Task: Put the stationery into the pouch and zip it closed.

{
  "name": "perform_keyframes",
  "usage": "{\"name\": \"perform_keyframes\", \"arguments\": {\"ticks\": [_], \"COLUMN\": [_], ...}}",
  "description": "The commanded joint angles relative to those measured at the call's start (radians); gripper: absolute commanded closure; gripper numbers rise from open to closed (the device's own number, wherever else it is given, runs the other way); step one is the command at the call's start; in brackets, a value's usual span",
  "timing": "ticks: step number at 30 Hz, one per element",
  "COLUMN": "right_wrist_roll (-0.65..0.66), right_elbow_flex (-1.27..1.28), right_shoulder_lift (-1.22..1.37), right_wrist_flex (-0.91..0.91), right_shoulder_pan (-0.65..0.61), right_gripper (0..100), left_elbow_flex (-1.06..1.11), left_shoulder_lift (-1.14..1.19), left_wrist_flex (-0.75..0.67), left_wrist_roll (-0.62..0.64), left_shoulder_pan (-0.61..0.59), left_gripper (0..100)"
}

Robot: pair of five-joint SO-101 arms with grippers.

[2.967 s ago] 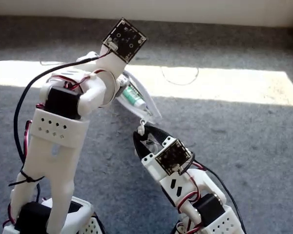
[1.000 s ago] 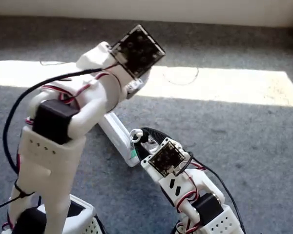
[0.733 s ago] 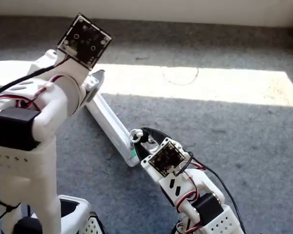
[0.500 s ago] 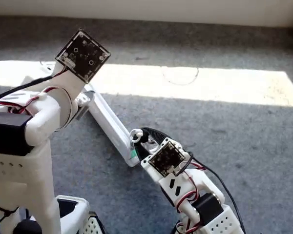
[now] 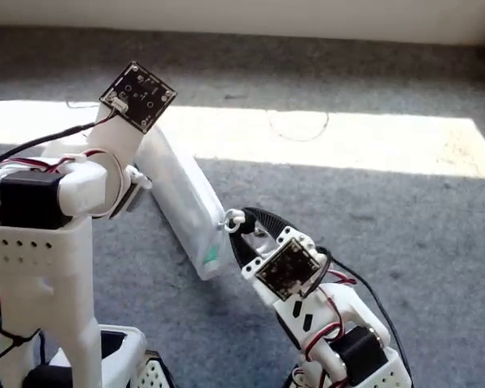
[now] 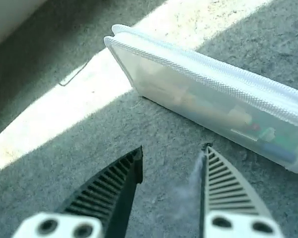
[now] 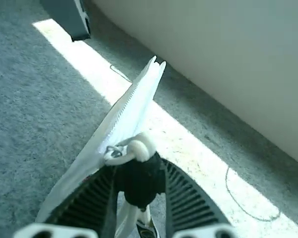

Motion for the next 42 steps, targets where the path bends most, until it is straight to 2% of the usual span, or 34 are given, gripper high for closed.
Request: {"name": "perform_keyframes", "arguments": {"ticks": [1, 5, 12, 23, 30, 37, 42], "right_wrist_roll": [0.037, 0.041, 0.037, 0.035, 0.034, 0.003, -0.012], "right_elbow_flex": [-0.111, -0.220, -0.593, -0.967, -1.059, -1.070, -1.070], "right_shoulder_lift": [0.048, 0.251, 0.705, 1.069, 1.162, 1.173, 1.176], "right_wrist_flex": [-0.042, -0.117, -0.137, -0.136, -0.134, -0.134, -0.134], "right_shoulder_pan": [0.007, -0.015, -0.065, -0.065, -0.065, -0.064, -0.061], "right_gripper": [99.4, 99.4, 99.4, 99.4, 99.4, 99.4, 99.4], "left_elbow_flex": [0.004, 0.005, 0.008, 0.145, 0.262, 0.383, 0.386], "left_shoulder_lift": [-0.005, -0.019, -0.191, -0.302, -0.302, -0.303, -0.303], "left_wrist_flex": [0.011, 0.012, 0.032, 0.029, 0.003, -0.115, -0.124], "left_wrist_roll": [0.015, 0.048, 0.086, 0.269, 0.350, 0.463, 0.500], "left_shoulder_pan": [-0.007, -0.008, -0.008, -0.004, 0.002, 0.094, 0.119], "left_gripper": [81, 81, 80, 75, 75, 75, 75]}}
